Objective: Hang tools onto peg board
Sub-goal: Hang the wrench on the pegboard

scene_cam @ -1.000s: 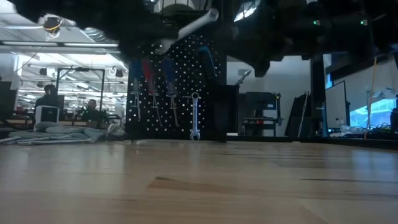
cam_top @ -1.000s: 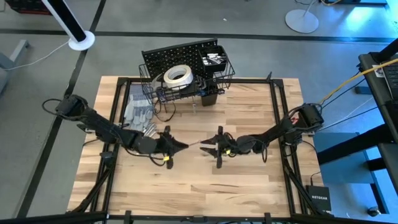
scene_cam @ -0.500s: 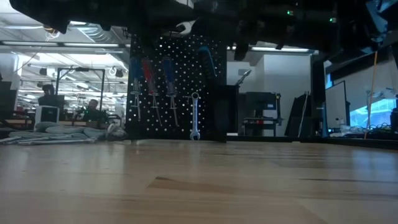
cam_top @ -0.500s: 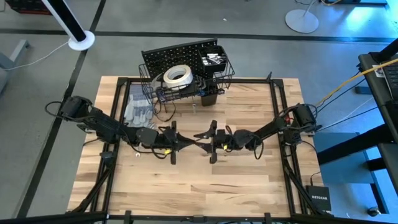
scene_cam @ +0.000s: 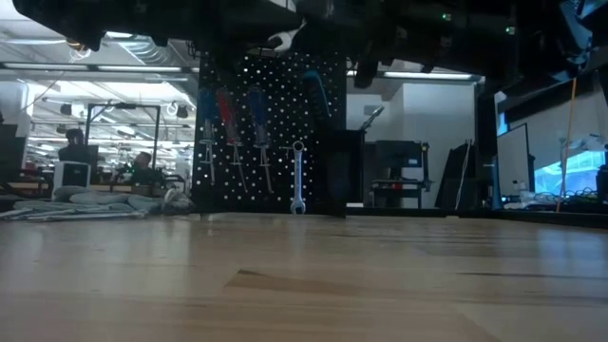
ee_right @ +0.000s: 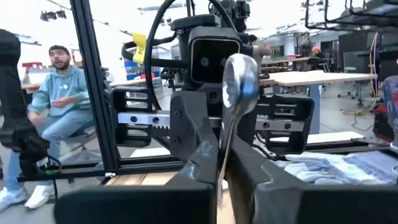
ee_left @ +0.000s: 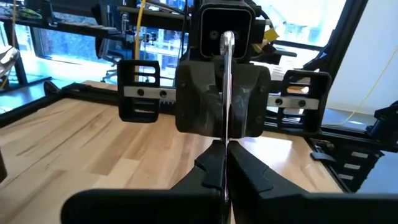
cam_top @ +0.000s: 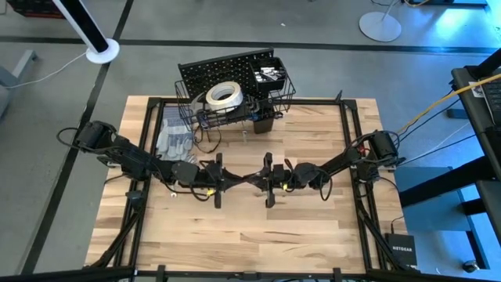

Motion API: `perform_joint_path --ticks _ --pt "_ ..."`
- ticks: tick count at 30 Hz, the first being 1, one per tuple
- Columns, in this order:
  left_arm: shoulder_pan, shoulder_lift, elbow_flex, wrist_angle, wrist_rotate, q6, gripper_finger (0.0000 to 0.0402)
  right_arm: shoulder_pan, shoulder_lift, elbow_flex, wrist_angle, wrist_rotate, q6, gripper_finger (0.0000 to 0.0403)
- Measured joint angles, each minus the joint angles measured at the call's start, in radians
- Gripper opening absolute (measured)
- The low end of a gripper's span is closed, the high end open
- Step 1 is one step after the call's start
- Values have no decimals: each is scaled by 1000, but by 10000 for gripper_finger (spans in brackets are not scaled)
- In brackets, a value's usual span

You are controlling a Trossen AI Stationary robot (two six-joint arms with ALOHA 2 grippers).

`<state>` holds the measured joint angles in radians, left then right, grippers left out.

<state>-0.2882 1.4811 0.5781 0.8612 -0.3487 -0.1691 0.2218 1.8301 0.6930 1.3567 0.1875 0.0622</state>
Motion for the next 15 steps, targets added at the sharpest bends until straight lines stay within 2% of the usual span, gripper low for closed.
perform_joint_path --ticks 7,15 --pt "6 -2 2 -59 2 -41 19 0 0 0 -41 4 -14 23" --pt "18 -101 2 -404 2 -128 116 -2 -2 6 -242 4 -6 15"
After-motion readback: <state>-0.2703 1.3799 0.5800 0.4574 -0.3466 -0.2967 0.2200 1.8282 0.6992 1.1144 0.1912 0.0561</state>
